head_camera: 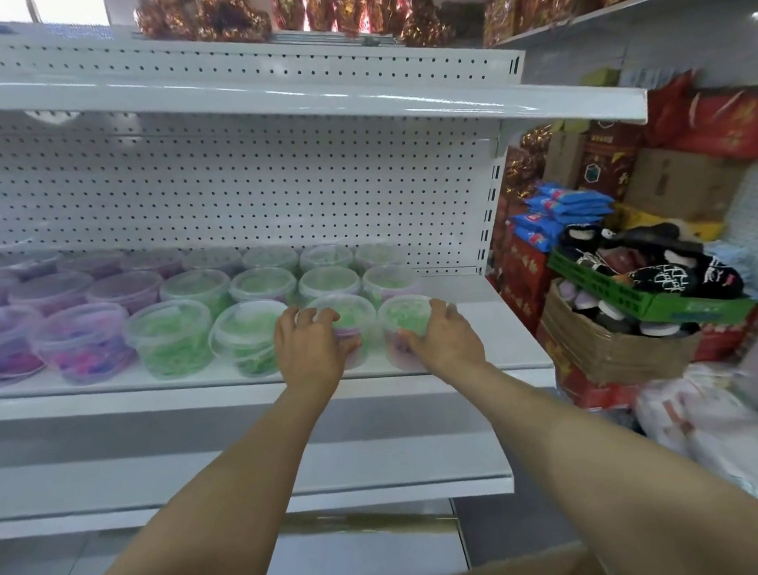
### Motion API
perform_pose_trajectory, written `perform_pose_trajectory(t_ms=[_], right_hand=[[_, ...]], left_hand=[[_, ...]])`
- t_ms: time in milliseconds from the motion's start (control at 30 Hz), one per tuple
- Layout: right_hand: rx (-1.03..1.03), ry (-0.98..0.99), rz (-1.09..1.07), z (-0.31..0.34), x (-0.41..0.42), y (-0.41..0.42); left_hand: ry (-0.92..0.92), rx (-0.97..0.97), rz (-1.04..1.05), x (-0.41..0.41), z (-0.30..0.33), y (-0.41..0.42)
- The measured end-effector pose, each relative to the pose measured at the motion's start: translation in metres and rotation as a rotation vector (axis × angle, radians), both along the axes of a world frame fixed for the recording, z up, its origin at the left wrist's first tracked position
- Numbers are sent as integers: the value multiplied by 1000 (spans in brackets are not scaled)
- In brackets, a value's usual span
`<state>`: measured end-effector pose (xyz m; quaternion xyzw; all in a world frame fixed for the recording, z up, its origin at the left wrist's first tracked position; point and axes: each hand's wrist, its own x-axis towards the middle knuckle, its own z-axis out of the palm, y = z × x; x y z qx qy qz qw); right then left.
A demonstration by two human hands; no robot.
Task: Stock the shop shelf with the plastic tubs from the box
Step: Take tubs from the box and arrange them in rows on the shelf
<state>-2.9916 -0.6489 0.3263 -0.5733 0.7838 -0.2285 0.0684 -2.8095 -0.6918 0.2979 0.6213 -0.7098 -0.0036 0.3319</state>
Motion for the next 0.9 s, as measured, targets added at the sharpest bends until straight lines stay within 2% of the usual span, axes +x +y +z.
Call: perform_pose_trajectory(t_ms=[100,167,300,633,900], right_hand=[[-5,194,64,16,7,15],[-48,248,169,31,15,32],[-87,253,337,53,39,74],[-130,245,457,78,123,139],[-133,268,511,86,250,119]], left_hand=[[-2,41,-23,7,22,20],[5,52,-41,15,38,40],[62,105,-43,41,56,85],[-13,158,122,142,83,174],[18,129,169,274,92,163]])
